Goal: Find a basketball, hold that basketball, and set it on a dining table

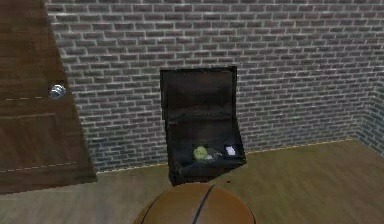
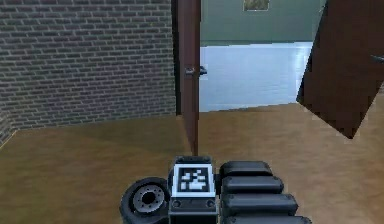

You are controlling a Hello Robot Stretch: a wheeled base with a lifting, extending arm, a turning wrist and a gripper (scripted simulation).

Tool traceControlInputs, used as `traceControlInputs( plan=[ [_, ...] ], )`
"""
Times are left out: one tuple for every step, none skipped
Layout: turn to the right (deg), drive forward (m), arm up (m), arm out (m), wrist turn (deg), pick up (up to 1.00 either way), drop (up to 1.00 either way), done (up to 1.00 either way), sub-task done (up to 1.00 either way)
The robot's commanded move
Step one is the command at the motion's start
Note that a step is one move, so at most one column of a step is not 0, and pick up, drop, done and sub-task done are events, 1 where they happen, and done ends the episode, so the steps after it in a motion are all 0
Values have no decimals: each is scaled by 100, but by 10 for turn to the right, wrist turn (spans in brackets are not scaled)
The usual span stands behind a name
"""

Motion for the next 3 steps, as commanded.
traceControlInputs(
  plan=[
    [-450, 0, 0, 0, 0, 0, 0, 0, 0],
    [-210, 0, 0, 0, 0, 0, 0, 0, 0],
    [-30, 0, 0, 0, 0, 0, 0, 0, 0]
  ],
)
